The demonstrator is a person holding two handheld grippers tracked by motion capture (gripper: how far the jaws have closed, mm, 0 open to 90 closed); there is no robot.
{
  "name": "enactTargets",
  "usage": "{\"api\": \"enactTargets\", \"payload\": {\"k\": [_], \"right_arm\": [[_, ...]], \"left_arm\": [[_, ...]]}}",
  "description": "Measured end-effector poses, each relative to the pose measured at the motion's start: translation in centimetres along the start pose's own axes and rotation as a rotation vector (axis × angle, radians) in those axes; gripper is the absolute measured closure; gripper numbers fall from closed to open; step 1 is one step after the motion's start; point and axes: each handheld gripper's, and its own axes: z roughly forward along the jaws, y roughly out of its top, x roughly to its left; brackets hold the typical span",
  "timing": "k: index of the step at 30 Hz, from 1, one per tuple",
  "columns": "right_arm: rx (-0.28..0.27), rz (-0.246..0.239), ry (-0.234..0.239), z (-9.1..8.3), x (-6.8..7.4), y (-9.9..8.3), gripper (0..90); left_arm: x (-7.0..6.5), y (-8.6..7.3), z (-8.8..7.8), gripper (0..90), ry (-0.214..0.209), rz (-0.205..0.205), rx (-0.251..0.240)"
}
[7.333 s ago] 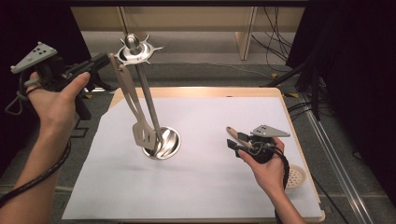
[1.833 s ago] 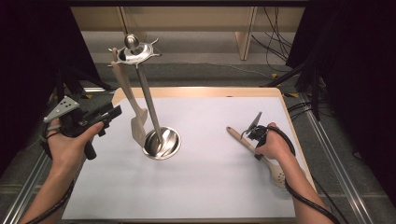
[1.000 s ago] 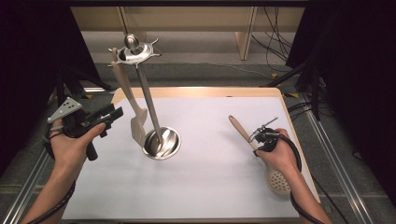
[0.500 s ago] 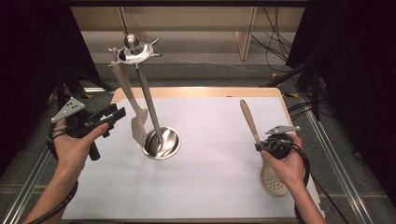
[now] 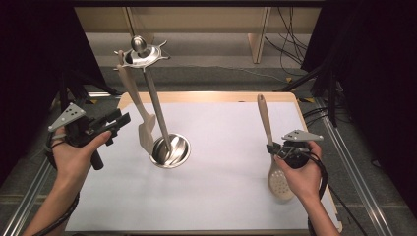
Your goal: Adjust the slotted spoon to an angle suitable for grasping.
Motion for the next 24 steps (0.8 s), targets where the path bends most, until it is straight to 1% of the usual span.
{"api": "enactTargets", "payload": {"k": [1,2,3,4,5,6,7,8,9,10,12,13,14,15,16,17,18,19,20,21,22,23,24], "right_arm": [[-0.026,-0.025,-0.001,-0.1,0.1,0.1,78.9],[-0.033,-0.036,0.007,-0.2,0.4,0.2,78.9],[-0.047,-0.031,0.010,-0.3,0.7,0.3,78.9],[-0.042,-0.012,0.009,-0.6,1.3,0.3,78.9],[-0.060,-0.011,0.015,-0.6,1.6,0.4,78.9],[-0.065,-0.038,0.014,-0.7,1.7,0.5,78.9],[-0.085,-0.040,0.012,-0.8,1.9,0.5,78.9],[-0.078,-0.036,0.031,-0.8,2.2,0.5,78.9],[-0.077,-0.028,0.029,-0.9,2.5,0.5,78.9],[-0.085,-0.046,0.033,-0.9,2.7,0.6,78.9],[-0.096,-0.046,0.035,-0.9,3.4,0.7,78.9],[-0.108,-0.069,0.029,-0.9,3.4,0.8,78.9],[-0.108,-0.065,0.028,-1.0,3.7,0.9,78.9],[-0.112,-0.040,0.034,-1.0,4.2,1.0,78.9],[-0.111,-0.065,0.043,-0.9,4.2,1.0,78.9],[-0.121,-0.054,0.048,-0.7,4.4,1.0,78.9],[-0.113,-0.058,0.043,-0.7,4.5,1.0,78.9],[-0.119,-0.077,0.052,-0.5,4.4,1.0,78.9],[-0.119,-0.078,0.043,-0.5,4.5,1.0,78.9],[-0.104,-0.038,0.048,-0.5,4.8,0.9,78.9],[-0.103,-0.060,0.047,-0.5,4.6,0.9,78.9],[-0.101,-0.062,0.050,-0.4,4.5,0.8,78.9],[-0.100,-0.053,0.053,-0.4,4.5,0.7,78.9]], "left_arm": [[-0.2,0.1,-0.1,55.6,-0.004,0.006,0.000],[-0.4,0.1,-0.1,55.2,-0.009,0.008,-0.002],[-0.6,0.1,-0.2,54.8,-0.016,0.012,0.002],[-0.8,0.1,-0.3,54.2,-0.019,0.022,0.005],[-0.9,0.0,-0.3,53.9,-0.020,0.036,0.008],[-1.1,0.0,-0.4,53.6,-0.023,0.036,0.011],[-1.2,-0.1,-0.4,53.5,-0.025,0.040,0.014],[-1.3,-0.2,-0.4,53.4,-0.027,0.043,0.016],[-1.3,-0.2,-0.4,53.3,-0.028,0.046,0.017],[-1.5,-0.3,-0.4,53.3,-0.031,0.046,0.019],[-1.7,-0.3,-0.3,53.2,-0.039,0.048,0.021],[-1.8,-0.3,-0.2,53.3,-0.043,0.053,0.024],[-2.0,-0.4,-0.2,53.5,-0.048,0.062,0.029],[-2.1,-0.4,-0.1,53.9,-0.055,0.071,0.030],[-2.2,-0.4,-0.1,53.9,-0.056,0.068,0.030],[-2.2,-0.5,0.0,53.9,-0.058,0.064,0.030],[-2.2,-0.5,0.1,53.9,-0.058,0.065,0.033],[-2.1,-0.5,0.2,53.9,-0.064,0.067,0.029],[-2.1,-0.5,0.4,53.9,-0.075,0.069,0.017],[-2.2,-0.5,0.2,53.9,-0.063,0.066,0.029],[-2.3,-0.5,0.3,53.7,-0.065,0.059,0.030],[-2.2,-0.6,0.3,53.8,-0.067,0.060,0.032],[-2.2,-0.6,0.3,53.8,-0.068,0.064,0.035]]}}
